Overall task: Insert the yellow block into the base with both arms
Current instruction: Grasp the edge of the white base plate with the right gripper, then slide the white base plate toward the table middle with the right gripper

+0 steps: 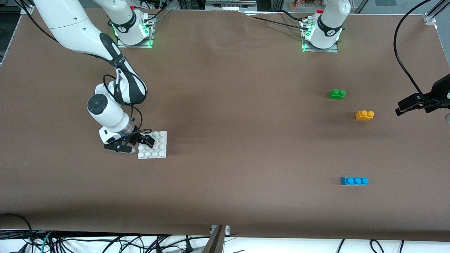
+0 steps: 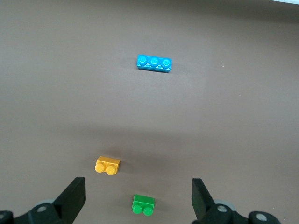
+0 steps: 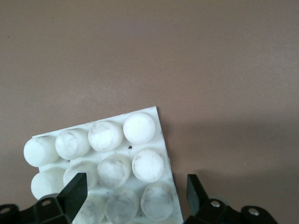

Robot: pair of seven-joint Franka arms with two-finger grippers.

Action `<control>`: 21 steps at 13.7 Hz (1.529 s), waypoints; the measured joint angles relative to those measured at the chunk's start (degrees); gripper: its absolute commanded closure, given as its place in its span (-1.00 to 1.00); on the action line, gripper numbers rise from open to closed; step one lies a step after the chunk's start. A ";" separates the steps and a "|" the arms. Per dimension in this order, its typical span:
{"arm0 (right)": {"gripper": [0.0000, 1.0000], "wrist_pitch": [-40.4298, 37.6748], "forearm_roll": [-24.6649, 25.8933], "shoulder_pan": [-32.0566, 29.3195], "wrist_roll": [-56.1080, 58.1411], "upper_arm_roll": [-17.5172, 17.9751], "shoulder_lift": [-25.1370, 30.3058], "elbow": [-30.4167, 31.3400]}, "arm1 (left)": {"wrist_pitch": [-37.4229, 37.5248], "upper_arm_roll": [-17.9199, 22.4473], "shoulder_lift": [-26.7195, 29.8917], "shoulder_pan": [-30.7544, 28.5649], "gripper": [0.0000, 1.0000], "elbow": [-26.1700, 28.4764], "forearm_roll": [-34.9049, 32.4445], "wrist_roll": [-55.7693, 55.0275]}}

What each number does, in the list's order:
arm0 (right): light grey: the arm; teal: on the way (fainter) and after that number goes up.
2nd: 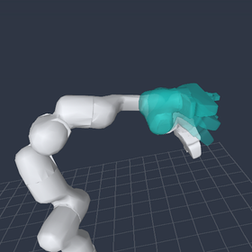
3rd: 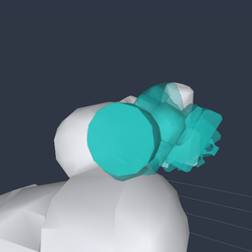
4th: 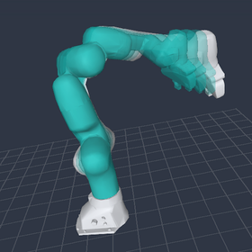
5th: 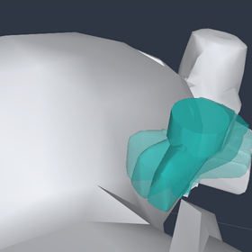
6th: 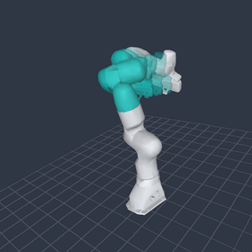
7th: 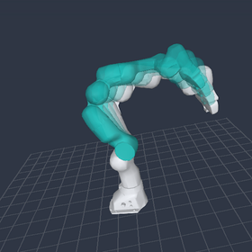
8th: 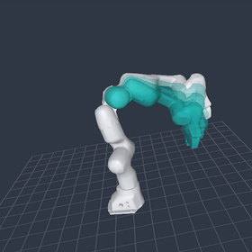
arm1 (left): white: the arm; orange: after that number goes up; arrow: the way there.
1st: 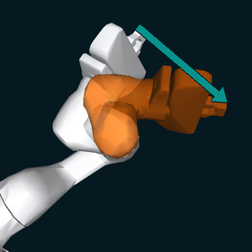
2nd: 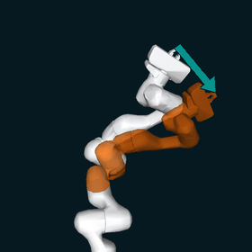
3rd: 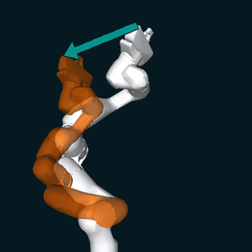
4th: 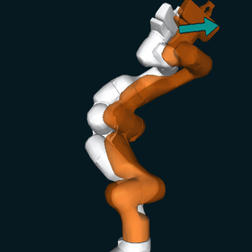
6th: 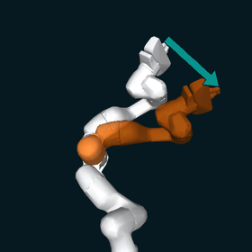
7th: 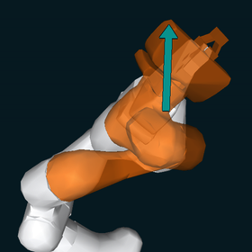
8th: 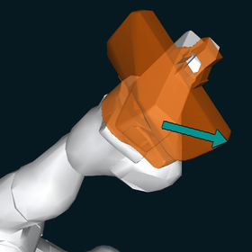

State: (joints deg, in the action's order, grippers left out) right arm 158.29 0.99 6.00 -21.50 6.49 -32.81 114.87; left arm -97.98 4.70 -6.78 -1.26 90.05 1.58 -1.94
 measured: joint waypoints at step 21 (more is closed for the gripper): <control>-0.27 11.25 1.25 6.90 0.44 0.92 -2.81 -0.32 | 0.02 0.16 0.00 -0.15 -1.00 0.00 0.00 0.00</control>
State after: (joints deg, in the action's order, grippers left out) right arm 169.54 2.24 12.90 -21.07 7.42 -35.62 114.56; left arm -97.96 4.86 -6.78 -1.42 90.05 1.58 -1.94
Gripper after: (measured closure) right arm 0.361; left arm 0.000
